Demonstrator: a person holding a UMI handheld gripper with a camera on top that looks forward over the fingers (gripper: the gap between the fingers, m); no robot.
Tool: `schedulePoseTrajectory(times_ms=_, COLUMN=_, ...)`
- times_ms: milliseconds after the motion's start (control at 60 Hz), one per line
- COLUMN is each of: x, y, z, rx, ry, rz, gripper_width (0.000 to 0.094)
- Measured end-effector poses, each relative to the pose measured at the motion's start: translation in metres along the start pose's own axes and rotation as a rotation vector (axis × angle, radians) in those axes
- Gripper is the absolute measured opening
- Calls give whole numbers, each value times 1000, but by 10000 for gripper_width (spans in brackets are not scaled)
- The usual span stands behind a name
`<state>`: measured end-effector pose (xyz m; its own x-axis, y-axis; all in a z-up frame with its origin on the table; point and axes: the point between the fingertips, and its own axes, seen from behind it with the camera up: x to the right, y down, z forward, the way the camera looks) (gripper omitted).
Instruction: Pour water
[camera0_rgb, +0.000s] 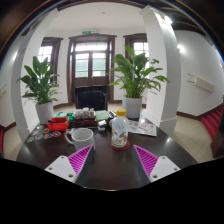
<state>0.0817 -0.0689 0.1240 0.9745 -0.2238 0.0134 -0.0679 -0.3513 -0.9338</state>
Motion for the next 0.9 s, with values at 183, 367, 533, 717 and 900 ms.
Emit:
schedulePoseTrajectory(times_ms=183, x=-20, y=-30, z=-72, rx=43, ry=-44, rz=37, gripper_width=779)
schedulePoseTrajectory(times_ms=367, x=-40, y=-46, z=-112, rx=99, ry=-67, rz=50, gripper_width=777)
schedulePoseTrajectory(times_ms=533, x=-49, y=-47, z=-131, rx=109, ry=-48, rz=11, gripper_width=776)
schedulePoseTrajectory(times_ms=717, x=-51, y=-48, z=-143, rx=114, ry=-40, rz=-24, gripper_width=782)
schedulePoseTrajectory(times_ms=900, x=-50, y=-44, z=-143, rx=101, ry=-31, rz=-51, gripper_width=785)
